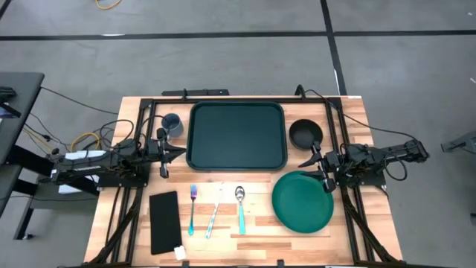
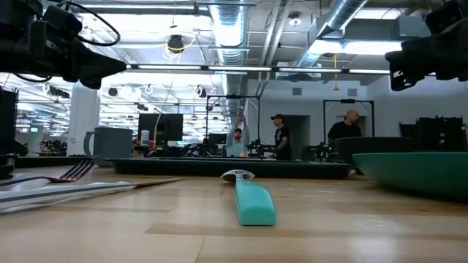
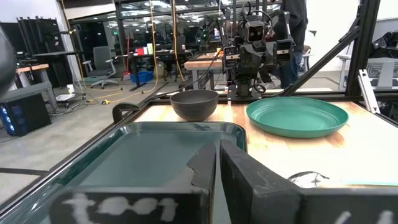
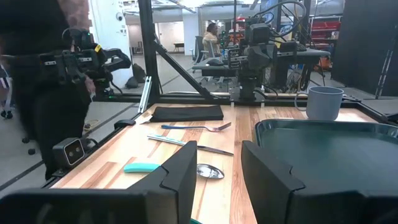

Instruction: Set up tray

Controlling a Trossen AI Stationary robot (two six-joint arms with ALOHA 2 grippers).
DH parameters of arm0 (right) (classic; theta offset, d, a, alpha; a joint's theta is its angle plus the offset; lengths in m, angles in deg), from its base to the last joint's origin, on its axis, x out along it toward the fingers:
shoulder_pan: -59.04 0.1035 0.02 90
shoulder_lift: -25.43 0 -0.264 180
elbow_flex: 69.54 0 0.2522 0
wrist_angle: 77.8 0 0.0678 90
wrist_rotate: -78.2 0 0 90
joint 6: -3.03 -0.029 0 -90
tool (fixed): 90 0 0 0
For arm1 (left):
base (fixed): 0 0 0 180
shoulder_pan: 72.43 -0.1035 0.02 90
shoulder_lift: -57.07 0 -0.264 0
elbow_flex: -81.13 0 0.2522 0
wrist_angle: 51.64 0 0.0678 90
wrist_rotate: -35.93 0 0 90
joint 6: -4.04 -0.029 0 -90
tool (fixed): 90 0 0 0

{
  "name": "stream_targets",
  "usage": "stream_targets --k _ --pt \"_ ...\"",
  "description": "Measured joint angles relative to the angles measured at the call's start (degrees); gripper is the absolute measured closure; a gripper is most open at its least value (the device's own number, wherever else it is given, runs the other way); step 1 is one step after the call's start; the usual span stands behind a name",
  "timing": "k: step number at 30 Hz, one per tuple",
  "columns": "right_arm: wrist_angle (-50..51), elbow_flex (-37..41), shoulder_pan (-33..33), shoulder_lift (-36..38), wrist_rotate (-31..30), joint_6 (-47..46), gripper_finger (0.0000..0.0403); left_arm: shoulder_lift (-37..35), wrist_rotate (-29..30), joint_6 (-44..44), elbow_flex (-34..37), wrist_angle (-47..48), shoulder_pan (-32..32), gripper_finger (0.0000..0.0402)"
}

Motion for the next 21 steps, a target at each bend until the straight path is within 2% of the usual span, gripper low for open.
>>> stream_targets --k 7,9,12,15,21 --pt "0.01 -0.02 -0.01 0.00 0.00 0.00 0.0285 0.00 -0.40 2.06 -0.01 -0.04 0.02 0.0388" --pt "0.00 -0.01 0.00 -0.01 -0.02 0.00 0.0285 0.02 -1.97 9.80 -0.08 -0.21 0.02 0.0388" --pt "0.00 -0.01 0.00 -0.02 -0.01 0.00 0.0285 0.01 -5.01 27.10 -0.60 0.33 0.02 0.0388" --pt "0.00 -0.02 -0.02 -0.02 -0.02 0.00 0.0285 0.02 -5.38 39.88 -0.69 0.47 0.02 0.0388" --pt "0.00 -0.02 -0.01 0.00 -0.01 0.00 0.0285 0.02 7.63 55.95 -0.77 -0.87 -0.17 0.0388"
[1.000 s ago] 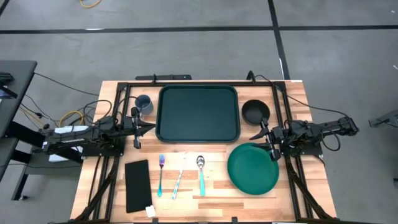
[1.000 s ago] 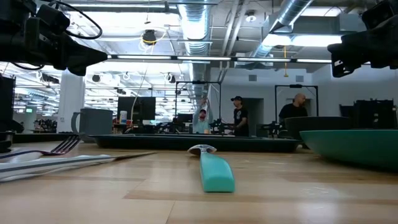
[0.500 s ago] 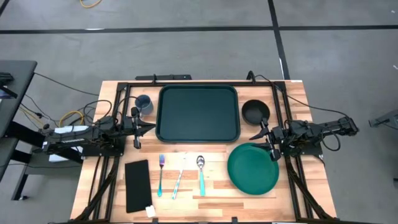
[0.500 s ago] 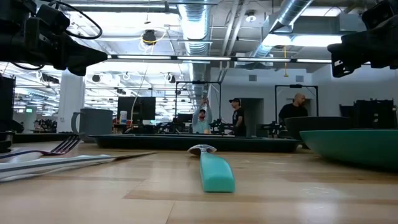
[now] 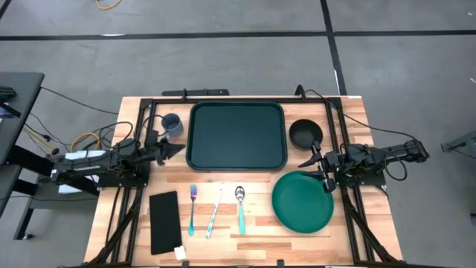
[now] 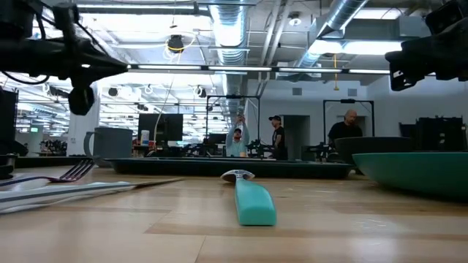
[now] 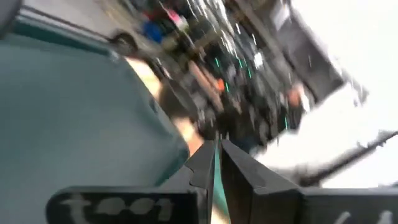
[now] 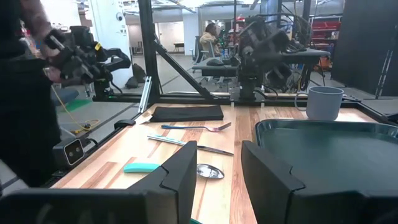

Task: Set up tray
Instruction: Put the gray mug on the black tray

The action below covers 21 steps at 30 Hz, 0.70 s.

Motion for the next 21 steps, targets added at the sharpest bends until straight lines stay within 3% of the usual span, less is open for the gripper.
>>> stream_targets --k 4,6,8,13,21 --pt "0.02 0.01 0.01 -0.02 0.00 0.00 0.0285 0.61 -1.08 -8.96 -4.84 -0.59 -0.32 0.0380" --pt "0.01 0.02 0.01 0.00 0.01 0.00 0.0285 2.87 2.32 -11.69 -10.96 6.83 -0.34 0.0370" --pt "0.00 0.02 0.01 -0.01 0.00 0.00 0.0285 6.72 7.10 -13.64 -18.55 20.52 -0.34 0.0358" --pt "0.02 0.00 -0.01 0.00 0.00 0.00 0.0285 22.29 15.82 -12.73 -35.24 45.78 -0.36 0.0321" --pt "0.02 0.02 0.01 -0.02 0.00 0.00 0.0285 50.06 17.03 -15.37 -51.75 64.47 -4.63 0.0288"
